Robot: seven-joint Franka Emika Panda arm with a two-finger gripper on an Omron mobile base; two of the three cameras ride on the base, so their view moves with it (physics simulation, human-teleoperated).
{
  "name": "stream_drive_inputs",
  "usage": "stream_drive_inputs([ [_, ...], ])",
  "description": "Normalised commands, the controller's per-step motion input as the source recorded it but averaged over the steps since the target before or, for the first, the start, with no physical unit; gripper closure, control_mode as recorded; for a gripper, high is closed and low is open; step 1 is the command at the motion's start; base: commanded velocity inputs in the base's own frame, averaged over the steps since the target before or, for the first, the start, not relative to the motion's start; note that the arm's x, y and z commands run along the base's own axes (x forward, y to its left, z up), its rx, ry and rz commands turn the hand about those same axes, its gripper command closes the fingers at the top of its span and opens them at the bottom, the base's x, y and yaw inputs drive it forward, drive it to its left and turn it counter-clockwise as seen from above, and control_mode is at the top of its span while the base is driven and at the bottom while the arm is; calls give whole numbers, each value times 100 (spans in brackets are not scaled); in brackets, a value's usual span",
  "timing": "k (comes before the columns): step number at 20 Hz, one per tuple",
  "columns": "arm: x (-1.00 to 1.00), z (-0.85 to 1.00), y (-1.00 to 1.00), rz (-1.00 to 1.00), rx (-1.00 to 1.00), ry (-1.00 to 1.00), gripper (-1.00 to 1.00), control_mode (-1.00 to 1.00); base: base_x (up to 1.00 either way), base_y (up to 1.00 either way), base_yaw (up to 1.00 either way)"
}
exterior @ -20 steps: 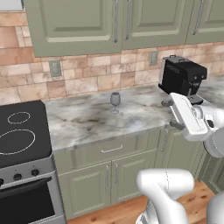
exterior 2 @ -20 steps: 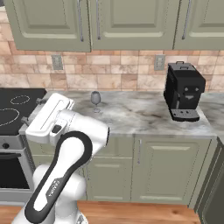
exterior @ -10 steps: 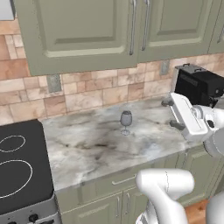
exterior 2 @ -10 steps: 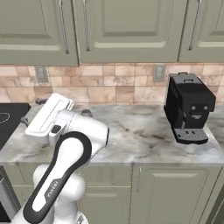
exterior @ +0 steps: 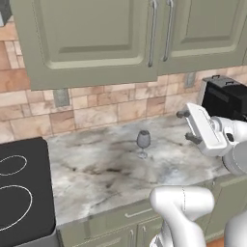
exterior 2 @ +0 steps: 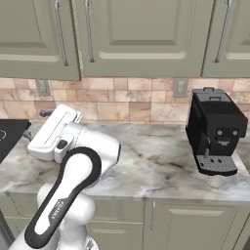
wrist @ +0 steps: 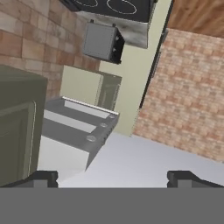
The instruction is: Retrieve the wine glasses from the counter and place one next to each plate.
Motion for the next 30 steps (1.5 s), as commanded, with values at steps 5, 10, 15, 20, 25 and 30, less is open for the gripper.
stream_drive_inputs([
  [5,0,0,0,0,0,0,-100,100,14,-80,23],
  [10,0,0,0,0,0,0,-100,100,43,-19,4],
  [15,0,0,0,0,0,0,-100,100,44,-2,3],
  [20,0,0,0,0,0,0,-100,100,24,-17,25],
  [25,6,-1,0,0,0,0,-100,-100,20,-15,15],
  [30,22,-4,0,1,0,0,-100,-100,0,0,0],
])
